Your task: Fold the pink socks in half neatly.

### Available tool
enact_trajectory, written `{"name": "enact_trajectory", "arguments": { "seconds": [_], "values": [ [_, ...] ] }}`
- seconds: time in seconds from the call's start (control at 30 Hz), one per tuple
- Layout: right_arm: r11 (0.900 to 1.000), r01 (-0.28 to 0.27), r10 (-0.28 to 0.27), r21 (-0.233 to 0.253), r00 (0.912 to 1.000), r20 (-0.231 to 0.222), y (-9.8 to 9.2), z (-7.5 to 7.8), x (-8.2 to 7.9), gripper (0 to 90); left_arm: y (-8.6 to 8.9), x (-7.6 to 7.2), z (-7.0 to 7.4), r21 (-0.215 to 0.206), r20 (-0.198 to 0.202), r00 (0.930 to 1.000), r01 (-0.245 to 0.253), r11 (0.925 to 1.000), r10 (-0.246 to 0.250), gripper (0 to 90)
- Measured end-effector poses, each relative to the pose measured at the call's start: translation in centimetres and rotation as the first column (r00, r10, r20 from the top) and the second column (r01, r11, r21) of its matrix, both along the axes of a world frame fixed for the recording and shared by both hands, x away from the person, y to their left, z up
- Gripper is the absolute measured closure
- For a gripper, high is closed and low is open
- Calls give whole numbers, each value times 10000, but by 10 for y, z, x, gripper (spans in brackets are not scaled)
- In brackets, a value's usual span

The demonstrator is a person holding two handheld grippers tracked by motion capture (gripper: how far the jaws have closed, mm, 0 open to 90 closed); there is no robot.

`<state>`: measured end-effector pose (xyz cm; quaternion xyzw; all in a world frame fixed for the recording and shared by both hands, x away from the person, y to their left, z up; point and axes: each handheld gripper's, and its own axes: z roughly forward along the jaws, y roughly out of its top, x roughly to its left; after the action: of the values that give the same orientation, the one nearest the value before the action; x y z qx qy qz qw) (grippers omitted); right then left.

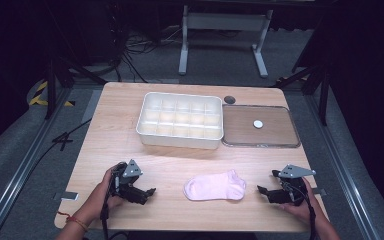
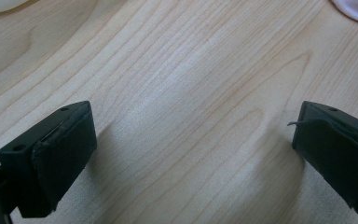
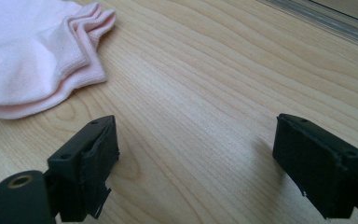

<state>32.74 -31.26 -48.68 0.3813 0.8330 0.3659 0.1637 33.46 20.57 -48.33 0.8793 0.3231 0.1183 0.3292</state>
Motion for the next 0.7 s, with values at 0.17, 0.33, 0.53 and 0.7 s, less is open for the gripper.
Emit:
{"name": "enact_trajectory", "arguments": {
  "seconds": [0.17, 0.33, 0.53, 0.7],
  "values": [
    [10000, -5, 5, 2, 10000, 5, 0, 0, 0, 145, 0, 1, -1, -98, -75, 10000, 42, 9999, -42, 0],
    [10000, 17, -17, 8, 10000, 2, 0, 0, 0, 146, 3, -2, -1, -160, 0, 9999, 126, 9998, -126, 2],
    [9999, 133, -133, -26, 9999, -7, 1, 0, -1, 146, 3, -1, -1, -155, -41, 9995, 314, 9994, -315, 1],
    [9998, 177, -177, -19, 9998, -20, 1, 0, -1, 146, 4, 1, -1, -130, -22, 9990, 444, 9989, -444, 0]
  ]
}}
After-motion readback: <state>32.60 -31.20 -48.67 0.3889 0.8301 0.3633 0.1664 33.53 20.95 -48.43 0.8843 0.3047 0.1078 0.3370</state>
